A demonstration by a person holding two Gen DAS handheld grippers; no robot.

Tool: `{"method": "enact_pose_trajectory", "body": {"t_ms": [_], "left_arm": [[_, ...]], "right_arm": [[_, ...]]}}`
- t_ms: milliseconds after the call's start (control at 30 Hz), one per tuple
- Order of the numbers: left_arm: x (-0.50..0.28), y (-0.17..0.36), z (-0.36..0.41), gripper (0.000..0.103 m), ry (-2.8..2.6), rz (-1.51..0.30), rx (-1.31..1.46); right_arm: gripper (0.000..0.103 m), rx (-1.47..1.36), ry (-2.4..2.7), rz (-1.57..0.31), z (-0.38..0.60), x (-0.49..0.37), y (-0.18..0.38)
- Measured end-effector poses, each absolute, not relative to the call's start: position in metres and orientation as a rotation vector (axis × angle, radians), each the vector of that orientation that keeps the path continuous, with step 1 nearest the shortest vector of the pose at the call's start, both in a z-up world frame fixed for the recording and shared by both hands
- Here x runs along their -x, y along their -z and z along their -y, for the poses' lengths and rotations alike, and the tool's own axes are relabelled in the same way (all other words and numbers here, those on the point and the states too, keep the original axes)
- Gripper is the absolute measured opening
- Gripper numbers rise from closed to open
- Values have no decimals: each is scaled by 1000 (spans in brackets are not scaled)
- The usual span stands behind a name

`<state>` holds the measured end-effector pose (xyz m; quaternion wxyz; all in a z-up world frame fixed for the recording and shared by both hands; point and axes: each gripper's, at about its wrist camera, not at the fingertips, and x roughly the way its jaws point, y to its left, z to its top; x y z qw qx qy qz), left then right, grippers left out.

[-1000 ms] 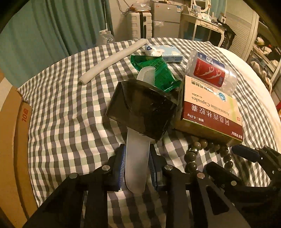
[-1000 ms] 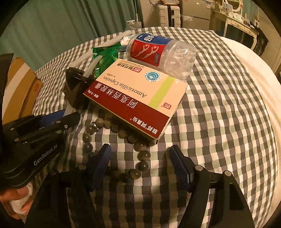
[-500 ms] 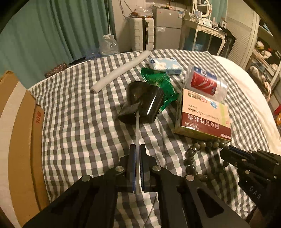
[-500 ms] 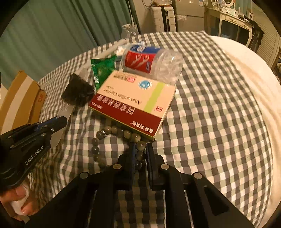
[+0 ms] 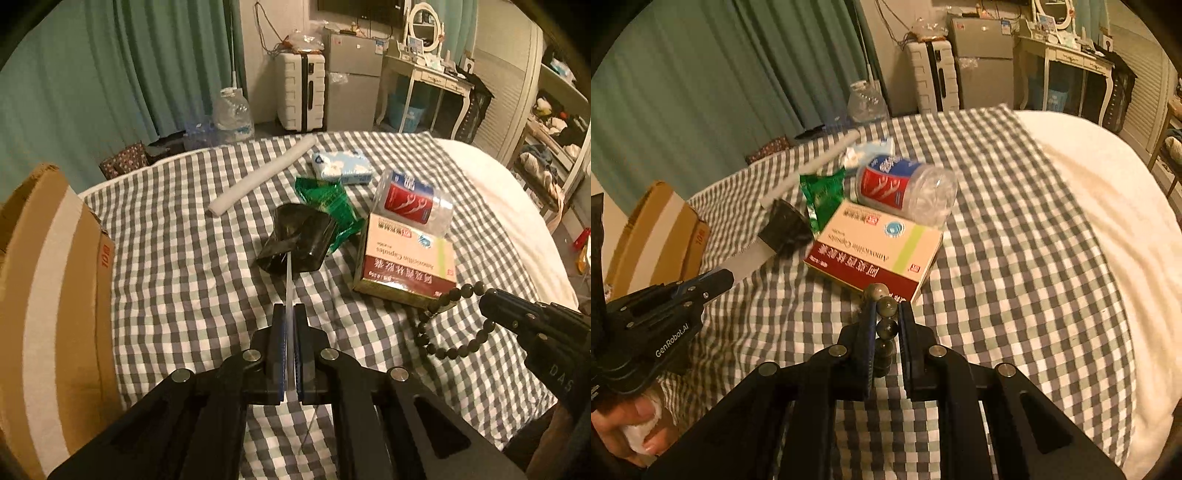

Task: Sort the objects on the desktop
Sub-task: 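Close the left gripper on the black comb while the right grasps the bead bracelet, then lift the comb and bracelet and carry them over the cardboard box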

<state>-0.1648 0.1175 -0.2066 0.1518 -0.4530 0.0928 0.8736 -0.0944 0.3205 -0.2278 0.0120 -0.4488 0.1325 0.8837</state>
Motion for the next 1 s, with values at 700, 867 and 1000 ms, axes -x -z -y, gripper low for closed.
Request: {"method": "enact_pose_trajectory", "body": {"t_ms": [700, 867, 1000], "left_arm": [[130, 128, -90, 3, -2613, -189, 1119], [121, 105, -78, 3, -2644, -175, 1060], [114, 87, -68, 3, -2675, -168, 1013]], "right_arm": [[11, 1217, -2874, -337, -301, 63, 149], [11, 1166, -2904, -311, -291, 55, 129], [11, 1128, -2924, -293, -284, 50, 112]]}}
